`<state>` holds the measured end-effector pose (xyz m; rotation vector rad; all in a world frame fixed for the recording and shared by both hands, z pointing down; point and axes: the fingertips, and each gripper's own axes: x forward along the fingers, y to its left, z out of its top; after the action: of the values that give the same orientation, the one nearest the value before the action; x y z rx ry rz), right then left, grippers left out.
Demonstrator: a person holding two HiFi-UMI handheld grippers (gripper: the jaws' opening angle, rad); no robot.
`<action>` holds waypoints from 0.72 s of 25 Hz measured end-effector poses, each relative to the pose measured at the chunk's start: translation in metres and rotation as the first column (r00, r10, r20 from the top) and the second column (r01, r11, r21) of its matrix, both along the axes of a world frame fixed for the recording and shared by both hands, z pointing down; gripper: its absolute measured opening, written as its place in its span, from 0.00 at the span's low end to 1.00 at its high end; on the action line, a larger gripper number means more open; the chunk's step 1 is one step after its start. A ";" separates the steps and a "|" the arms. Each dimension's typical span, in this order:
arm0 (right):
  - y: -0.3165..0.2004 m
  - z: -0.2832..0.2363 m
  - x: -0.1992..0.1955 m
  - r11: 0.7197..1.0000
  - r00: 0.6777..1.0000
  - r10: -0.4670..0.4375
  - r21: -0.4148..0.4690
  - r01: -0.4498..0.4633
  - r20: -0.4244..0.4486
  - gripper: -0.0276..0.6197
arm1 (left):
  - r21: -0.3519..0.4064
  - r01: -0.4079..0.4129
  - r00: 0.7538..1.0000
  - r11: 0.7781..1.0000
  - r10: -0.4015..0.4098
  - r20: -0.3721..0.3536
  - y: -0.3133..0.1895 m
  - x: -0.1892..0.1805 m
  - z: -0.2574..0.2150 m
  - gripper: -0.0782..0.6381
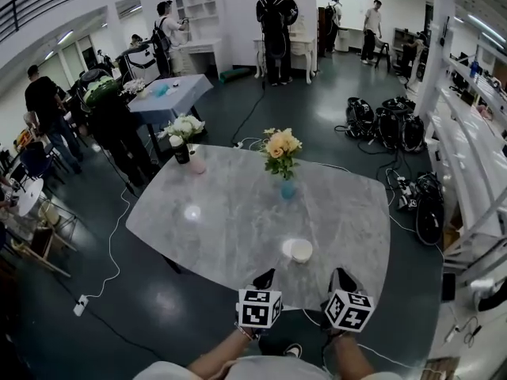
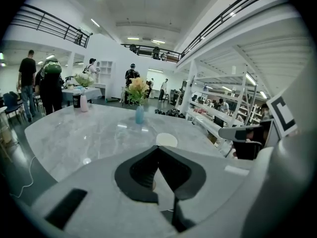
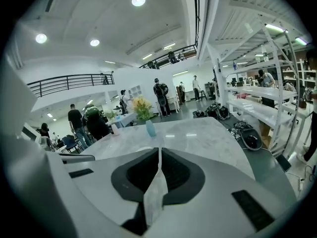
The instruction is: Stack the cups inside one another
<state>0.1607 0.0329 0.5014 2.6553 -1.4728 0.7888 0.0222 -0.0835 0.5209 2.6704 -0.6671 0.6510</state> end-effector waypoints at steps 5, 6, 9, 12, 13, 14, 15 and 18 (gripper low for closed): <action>-0.011 -0.004 -0.007 1.000 1.000 0.002 0.027 -0.003 0.023 0.08 | 0.012 -0.025 1.000 1.000 0.025 -0.009 -0.006 0.000 -0.005 0.10; -0.013 -0.004 -0.009 1.000 1.000 0.003 0.028 -0.004 0.029 0.08 | 0.013 -0.029 1.000 0.999 0.029 -0.011 -0.007 0.000 -0.006 0.10; -0.017 -0.004 -0.015 1.000 0.999 -0.008 0.013 0.007 0.035 0.06 | 0.011 -0.037 0.999 0.999 0.037 -0.014 -0.011 -0.002 -0.008 0.10; -0.019 -0.005 -0.018 1.000 0.999 -0.016 0.002 0.016 0.029 0.05 | 0.007 -0.036 0.999 0.999 0.036 -0.019 -0.015 -0.003 -0.008 0.10; -0.019 -0.005 -0.018 1.000 0.999 -0.015 0.001 0.015 0.029 0.05 | 0.005 -0.035 0.999 0.999 0.035 -0.021 -0.016 -0.003 -0.008 0.10; -0.020 -0.005 -0.018 1.000 0.999 -0.014 -0.001 0.014 0.030 0.05 | 0.003 -0.035 0.999 0.999 0.035 -0.023 -0.017 -0.002 -0.009 0.10; -0.020 -0.005 -0.018 1.000 0.999 -0.012 -0.005 0.012 0.030 0.05 | 0.001 -0.035 0.999 0.999 0.035 -0.025 -0.017 -0.001 -0.009 0.10; -0.016 -0.004 -0.018 1.000 0.999 -0.002 -0.015 0.003 0.033 0.05 | 0.001 -0.044 0.999 0.999 0.044 -0.029 -0.016 0.001 -0.011 0.10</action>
<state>0.1429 0.0169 0.4975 2.6415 -1.4712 0.8440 0.0231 -0.0998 0.5103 2.6970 -0.6023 0.6225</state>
